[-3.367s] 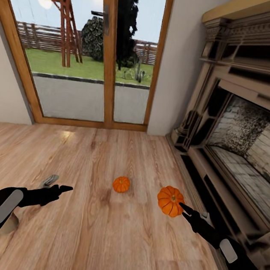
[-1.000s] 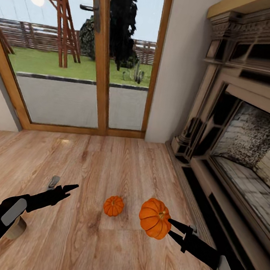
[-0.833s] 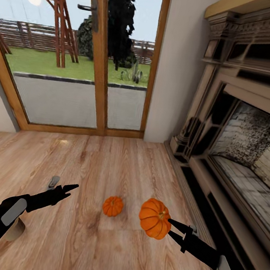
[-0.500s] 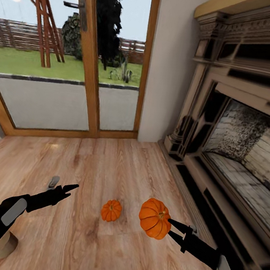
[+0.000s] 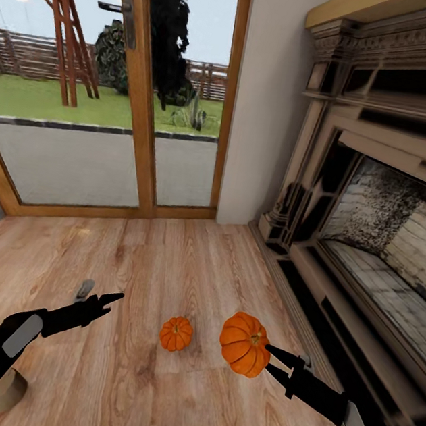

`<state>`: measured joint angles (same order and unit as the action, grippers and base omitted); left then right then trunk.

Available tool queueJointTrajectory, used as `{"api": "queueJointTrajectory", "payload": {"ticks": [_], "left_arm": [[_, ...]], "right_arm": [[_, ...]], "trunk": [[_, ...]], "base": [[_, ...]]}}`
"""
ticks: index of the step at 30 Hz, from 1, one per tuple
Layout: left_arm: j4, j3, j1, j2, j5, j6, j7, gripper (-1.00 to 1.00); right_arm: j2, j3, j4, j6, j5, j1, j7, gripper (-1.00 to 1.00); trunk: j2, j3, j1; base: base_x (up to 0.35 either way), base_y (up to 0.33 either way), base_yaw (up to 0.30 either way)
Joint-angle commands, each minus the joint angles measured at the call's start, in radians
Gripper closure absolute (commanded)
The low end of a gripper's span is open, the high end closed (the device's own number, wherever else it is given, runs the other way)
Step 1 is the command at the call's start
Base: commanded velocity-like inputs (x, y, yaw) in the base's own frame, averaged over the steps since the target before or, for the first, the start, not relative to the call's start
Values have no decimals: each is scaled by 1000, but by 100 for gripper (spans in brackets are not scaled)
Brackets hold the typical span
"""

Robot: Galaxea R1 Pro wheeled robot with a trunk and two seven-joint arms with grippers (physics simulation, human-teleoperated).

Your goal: Place each of the two pumpkins and all three candles from the living room inside a cabinet in the living room (use any cabinet), then make sure every cabinet is closed, and position the cauldron so it is next to a table in the living room.

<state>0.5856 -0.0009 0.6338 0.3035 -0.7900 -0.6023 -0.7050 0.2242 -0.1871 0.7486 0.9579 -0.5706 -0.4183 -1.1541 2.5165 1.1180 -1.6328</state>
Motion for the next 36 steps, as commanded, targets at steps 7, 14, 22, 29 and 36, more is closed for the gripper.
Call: {"api": "queueJointTrajectory", "payload": {"ticks": [7,14,22,29,36], "left_arm": [[-61,0,4,-56,-9,-2,85,-100],[-221,4,35,-114,-15,116,146,-100],[-271,5,39,-129,-11,225,159,-100],[-270,4,38,-131,-10,273,245,-100],[-264,-1,38,-130,-4,270,290,-100]], "right_arm": [[0,-2,0,5,-5,0,-3,100],[1,-3,0,5,-8,0,-10,100],[2,-5,0,5,-11,0,-17,100],[1,-5,0,5,-12,0,-15,100],[0,-3,0,5,-12,0,-10,100]], "trunk": [[0,1,0],[0,1,0],[0,1,0],[0,1,0],[0,1,0]], "base": [[0,0,0],[0,0,0],[0,0,0],[0,0,0],[0,0,0]]}}
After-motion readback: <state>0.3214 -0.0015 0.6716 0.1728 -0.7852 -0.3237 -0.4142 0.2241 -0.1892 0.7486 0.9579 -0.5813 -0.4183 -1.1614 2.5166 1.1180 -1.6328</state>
